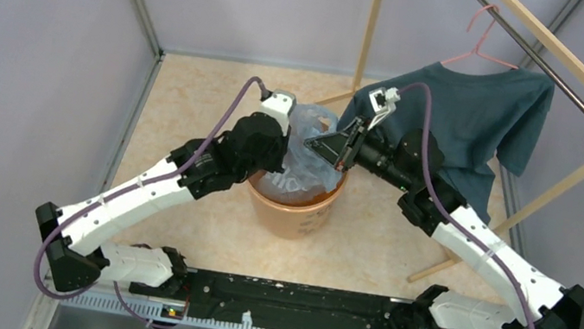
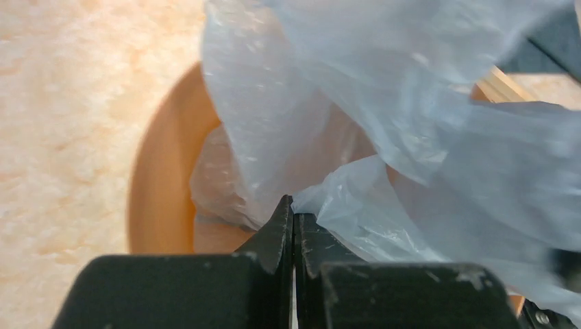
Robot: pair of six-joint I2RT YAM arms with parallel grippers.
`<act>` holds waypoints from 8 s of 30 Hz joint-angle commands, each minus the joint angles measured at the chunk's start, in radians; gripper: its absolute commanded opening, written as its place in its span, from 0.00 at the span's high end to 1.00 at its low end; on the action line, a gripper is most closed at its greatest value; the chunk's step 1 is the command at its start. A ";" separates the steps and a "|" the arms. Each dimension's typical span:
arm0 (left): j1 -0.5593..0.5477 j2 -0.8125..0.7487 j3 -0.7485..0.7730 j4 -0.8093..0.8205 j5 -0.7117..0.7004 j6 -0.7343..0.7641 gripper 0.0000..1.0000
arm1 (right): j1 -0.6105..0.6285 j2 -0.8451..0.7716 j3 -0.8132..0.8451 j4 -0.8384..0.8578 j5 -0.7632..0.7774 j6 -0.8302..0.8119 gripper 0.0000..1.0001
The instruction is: Put the trash bags into the trash bin
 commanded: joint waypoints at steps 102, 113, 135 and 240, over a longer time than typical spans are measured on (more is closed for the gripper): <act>0.003 -0.502 -0.452 0.437 0.212 -0.029 1.00 | 0.132 -0.193 0.044 -0.499 0.528 -0.512 0.18; 0.003 -0.516 -0.461 0.437 0.223 -0.017 1.00 | 0.132 -0.106 0.038 -0.454 0.332 -0.671 0.31; 0.010 -0.151 -0.230 0.177 -0.027 0.022 1.00 | 0.132 -0.155 -0.135 -0.190 0.592 -0.154 1.00; 0.155 -0.851 -0.457 -0.379 0.257 -0.522 1.00 | 0.132 -0.599 -0.243 -0.798 0.620 0.018 1.00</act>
